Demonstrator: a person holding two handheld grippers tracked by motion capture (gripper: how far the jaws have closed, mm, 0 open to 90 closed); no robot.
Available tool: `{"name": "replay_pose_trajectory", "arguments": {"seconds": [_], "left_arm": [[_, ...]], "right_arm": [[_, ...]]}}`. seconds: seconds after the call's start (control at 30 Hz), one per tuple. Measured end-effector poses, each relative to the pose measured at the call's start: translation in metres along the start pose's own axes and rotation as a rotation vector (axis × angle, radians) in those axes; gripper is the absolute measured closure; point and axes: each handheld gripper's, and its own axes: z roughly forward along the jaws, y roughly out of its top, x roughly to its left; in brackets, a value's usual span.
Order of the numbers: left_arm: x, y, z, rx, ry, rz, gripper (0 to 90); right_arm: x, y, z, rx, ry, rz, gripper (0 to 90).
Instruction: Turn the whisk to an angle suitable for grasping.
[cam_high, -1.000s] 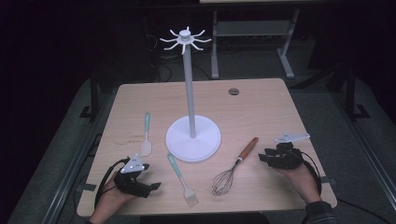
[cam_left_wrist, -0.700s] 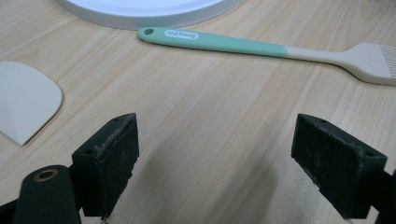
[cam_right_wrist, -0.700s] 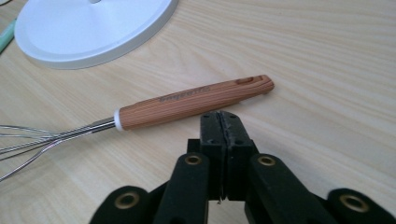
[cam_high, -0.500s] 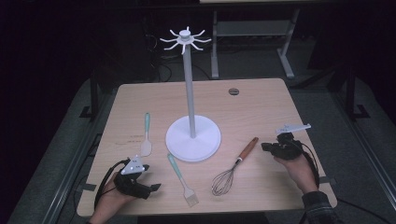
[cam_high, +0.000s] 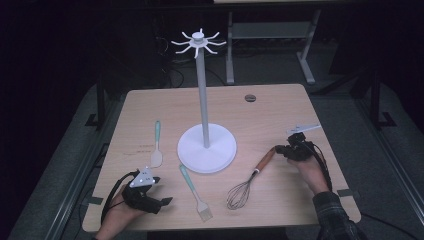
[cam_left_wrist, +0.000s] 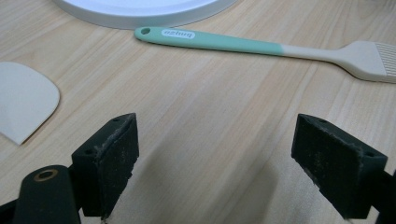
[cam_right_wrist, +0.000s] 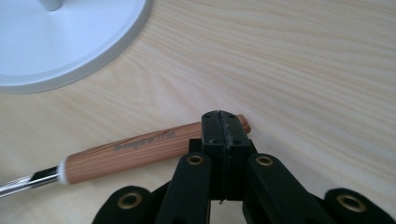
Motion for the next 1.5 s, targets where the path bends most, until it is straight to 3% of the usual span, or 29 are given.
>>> {"name": "replay_pose_trajectory", "arguments": {"seconds": [0.23,0.57,1.5], "left_arm": [[0.000,0.000,0.001,0.007,-0.003,0.007,14.5],[0.000,0.000,0.002,0.014,-0.003,0.002,14.5],[0.000,0.000,0.001,0.005,-0.016,-0.013,14.5]], "right_arm": [[-0.009,0.002,0.012,0.027,-0.022,0.016,90.0],[-0.014,0.003,0.024,0.045,-0.015,0.020,90.0],[0.009,0.019,0.041,0.035,0.068,-0.023,90.0]]}}
